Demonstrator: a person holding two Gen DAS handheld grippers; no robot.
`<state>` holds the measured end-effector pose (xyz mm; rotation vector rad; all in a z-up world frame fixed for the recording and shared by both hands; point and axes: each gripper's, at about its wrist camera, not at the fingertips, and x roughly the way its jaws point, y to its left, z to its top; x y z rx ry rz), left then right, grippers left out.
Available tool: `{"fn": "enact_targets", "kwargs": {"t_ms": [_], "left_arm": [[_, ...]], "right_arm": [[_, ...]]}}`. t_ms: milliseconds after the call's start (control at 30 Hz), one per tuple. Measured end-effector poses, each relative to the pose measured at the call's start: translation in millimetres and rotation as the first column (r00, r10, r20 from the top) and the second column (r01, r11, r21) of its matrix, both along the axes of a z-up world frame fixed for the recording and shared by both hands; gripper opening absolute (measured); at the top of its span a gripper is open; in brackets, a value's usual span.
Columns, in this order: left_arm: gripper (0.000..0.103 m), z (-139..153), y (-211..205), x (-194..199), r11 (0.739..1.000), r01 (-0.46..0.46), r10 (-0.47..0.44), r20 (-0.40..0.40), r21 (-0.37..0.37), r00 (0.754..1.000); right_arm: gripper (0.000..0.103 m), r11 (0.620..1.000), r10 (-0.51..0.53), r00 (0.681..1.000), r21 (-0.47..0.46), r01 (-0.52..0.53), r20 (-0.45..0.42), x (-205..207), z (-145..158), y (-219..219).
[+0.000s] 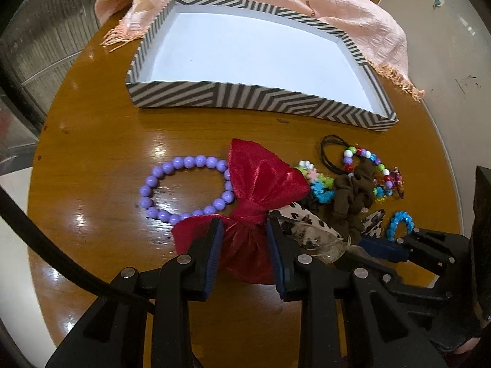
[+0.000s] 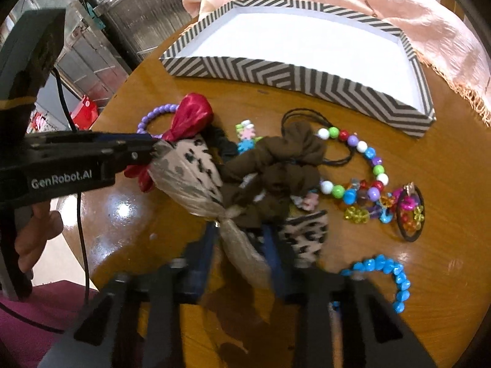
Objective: Organize jewelry
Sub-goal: 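Lift the red bow with left gripper while right gripper carries the leopard bow bundle over the tray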
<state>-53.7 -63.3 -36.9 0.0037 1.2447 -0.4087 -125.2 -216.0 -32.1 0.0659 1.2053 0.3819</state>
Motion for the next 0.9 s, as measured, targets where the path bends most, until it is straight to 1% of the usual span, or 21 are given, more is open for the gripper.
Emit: {"fn": "enact_targets", "kwargs": {"t_ms": [67,100,133,167,200,300,400,467,567,633,667,700,733,800,900], "left_arm": [[0.014,-1.0,-1.3,-0.7,1.000,0.011,-0.011,0.008,-0.012,1.000],[0.006,-1.5,-1.2,-0.9,1.000,0.015,-0.015,0.011,-0.018,1.000],[0.004,-1.8,-1.5,-1.2,1.000,0.019,-0.019,0.013,-0.018,1.000],[0.002,-1.1,-1.5,-1.5,1.000,0.018,-0.018,0.016,-0.020,1.000],[0.000,0.1,-0.7,-1.7,1.000,0.016,-0.016,0.019,-0.025,1.000],[0.000,8.3,1.4,-2.5,0.999,0.016,-0.015,0.033,-0.042,0.999],[0.000,18.1,5.0,-2.6,0.998,0.014,-0.011,0.054,-0.058,0.998],[0.000,20.1,6.6,-2.6,0.999,0.013,-0.010,0.062,-0.052,0.998],[0.000,18.5,8.2,-3.8,0.999,0.001,0.001,0.067,-0.035,0.998],[0.000,15.7,10.6,-4.1,1.000,-0.013,0.015,0.061,-0.027,0.998],[0.006,13.8,11.1,-3.6,0.999,-0.014,0.016,0.051,-0.031,0.999],[0.016,12.2,11.4,-3.3,0.999,-0.014,0.016,0.044,-0.034,0.999],[0.018,10.4,12.0,-3.2,0.999,-0.017,0.018,0.037,-0.036,0.999],[0.018,7.7,11.3,-2.3,0.999,-0.019,0.020,0.027,-0.030,0.999],[0.018,7.1,10.4,-1.3,1.000,-0.019,0.019,0.024,-0.022,1.000]], "right_arm": [[0.017,1.000,0.000,1.000,0.013,0.000,-0.007,-4.2,2.1,-6.3],[0.015,1.000,0.001,1.000,0.019,-0.001,-0.007,-5.8,4.0,-7.7],[0.014,1.000,0.004,1.000,0.028,-0.004,-0.010,-6.8,5.6,-9.2],[0.010,0.999,0.006,1.000,0.041,-0.006,-0.012,-8.7,8.6,-11.4],[0.010,0.999,0.006,1.000,0.050,-0.006,-0.011,-9.9,12.3,-12.8],[0.007,0.996,0.011,1.000,0.091,-0.012,0.006,-14.7,27.2,-18.2],[0.004,0.995,0.012,0.999,0.099,-0.015,0.032,-15.6,41.6,-23.8],[0.004,0.997,0.015,0.999,0.079,-0.018,0.040,-13.1,46.0,-26.1],[0.005,0.999,0.027,0.999,0.036,-0.029,0.044,-10.9,44.8,-23.3],[0.019,0.999,0.039,0.999,0.015,-0.039,0.038,-9.5,42.0,-17.2],[0.037,0.999,0.050,0.998,0.005,-0.050,0.042,-8.9,38.6,-10.1],[0.051,0.998,0.064,0.997,-0.009,-0.064,0.053,-8.7,36.6,-5.1],[0.052,0.997,0.076,0.995,-0.029,-0.075,0.061,-8.0,34.1,-0.4],[0.052,0.993,0.103,0.993,-0.063,-0.099,0.062,-4.3,29.3,9.7],[0.052,0.990,0.118,0.992,-0.079,-0.114,0.036,4.6,15.2,15.7]]}}
